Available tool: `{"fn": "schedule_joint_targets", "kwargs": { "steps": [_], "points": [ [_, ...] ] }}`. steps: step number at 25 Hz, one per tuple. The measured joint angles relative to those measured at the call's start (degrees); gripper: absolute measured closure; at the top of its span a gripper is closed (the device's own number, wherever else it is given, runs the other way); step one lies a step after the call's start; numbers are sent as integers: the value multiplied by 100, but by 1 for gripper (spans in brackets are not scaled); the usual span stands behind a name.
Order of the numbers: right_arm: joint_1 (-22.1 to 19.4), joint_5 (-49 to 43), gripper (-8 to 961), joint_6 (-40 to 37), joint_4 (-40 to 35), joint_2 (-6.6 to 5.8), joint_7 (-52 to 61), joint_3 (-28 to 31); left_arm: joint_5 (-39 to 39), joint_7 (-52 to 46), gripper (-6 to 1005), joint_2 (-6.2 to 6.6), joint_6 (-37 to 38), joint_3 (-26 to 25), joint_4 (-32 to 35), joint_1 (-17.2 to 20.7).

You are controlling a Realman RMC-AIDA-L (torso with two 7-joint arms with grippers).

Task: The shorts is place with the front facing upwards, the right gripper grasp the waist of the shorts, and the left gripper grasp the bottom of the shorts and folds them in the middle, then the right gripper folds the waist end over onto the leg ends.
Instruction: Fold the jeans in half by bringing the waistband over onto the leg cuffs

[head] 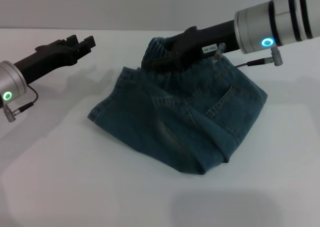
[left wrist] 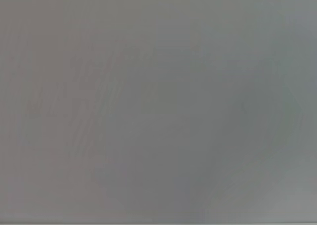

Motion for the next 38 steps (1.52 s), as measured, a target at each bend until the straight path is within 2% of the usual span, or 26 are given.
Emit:
{"fn": "schedule_joint_targets", "kwargs": {
  "steps": [9, 14, 24, 38],
  "points": [
    [155, -19, 429, 406, -24, -10, -539, -982, -1, 20, 437, 2, -56, 0, -8, -36],
    [283, -93, 224, 788, -5, -9, -777, -1576, -54, 159, 436, 3, -236, -35, -12, -77],
    [406, -204, 220, 1334, -163, 15, -1258, -2251, -81, 348, 437, -3, -503, -217, -46, -162],
    [434, -695, 221, 2153, -500, 38, -1466, -3560, -80, 445, 434, 0, -735, -246, -81, -146]
  ]
}}
